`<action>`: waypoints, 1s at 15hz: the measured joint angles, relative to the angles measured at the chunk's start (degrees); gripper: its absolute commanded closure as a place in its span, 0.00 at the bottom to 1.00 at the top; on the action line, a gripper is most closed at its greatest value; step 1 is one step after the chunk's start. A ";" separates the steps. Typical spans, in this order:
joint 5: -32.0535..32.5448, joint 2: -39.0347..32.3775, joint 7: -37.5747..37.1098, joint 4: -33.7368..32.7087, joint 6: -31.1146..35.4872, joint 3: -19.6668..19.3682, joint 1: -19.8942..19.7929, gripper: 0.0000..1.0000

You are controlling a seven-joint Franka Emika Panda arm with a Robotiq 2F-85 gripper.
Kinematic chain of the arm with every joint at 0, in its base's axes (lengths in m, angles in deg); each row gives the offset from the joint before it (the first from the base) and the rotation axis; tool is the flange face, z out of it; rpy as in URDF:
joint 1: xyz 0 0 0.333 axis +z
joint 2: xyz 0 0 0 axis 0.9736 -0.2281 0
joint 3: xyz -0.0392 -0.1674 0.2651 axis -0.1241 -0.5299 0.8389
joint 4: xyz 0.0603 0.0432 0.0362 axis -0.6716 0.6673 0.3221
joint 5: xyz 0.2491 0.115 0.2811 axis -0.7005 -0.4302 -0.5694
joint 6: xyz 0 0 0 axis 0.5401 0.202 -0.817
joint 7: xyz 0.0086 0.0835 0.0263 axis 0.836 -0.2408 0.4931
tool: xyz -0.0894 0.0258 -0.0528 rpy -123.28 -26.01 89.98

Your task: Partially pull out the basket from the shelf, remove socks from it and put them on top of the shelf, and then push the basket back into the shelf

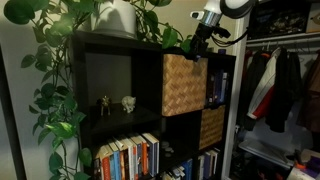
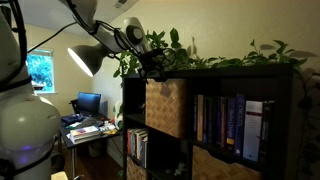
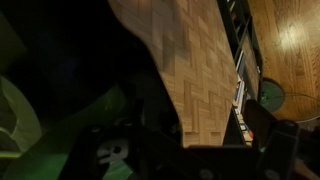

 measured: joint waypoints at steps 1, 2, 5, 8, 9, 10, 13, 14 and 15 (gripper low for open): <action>0.16 -0.09 0.17 0.31 0.67 0.00 0.00 0.00; 0.24 -0.18 0.29 0.67 1.15 0.00 0.00 0.00; 0.27 -0.40 0.79 1.57 1.94 0.00 0.00 0.00; 0.29 -0.42 2.21 2.56 3.47 0.00 0.00 0.00; 0.29 -0.43 2.77 3.03 4.41 0.00 0.00 0.00; 0.30 -0.43 3.61 3.50 5.55 0.00 0.01 0.00; 0.31 -0.56 5.47 4.85 8.25 0.00 0.01 0.00; 0.31 -0.75 5.64 5.09 8.49 0.00 0.01 0.00; 0.31 -1.01 5.68 5.15 8.50 0.00 0.01 0.00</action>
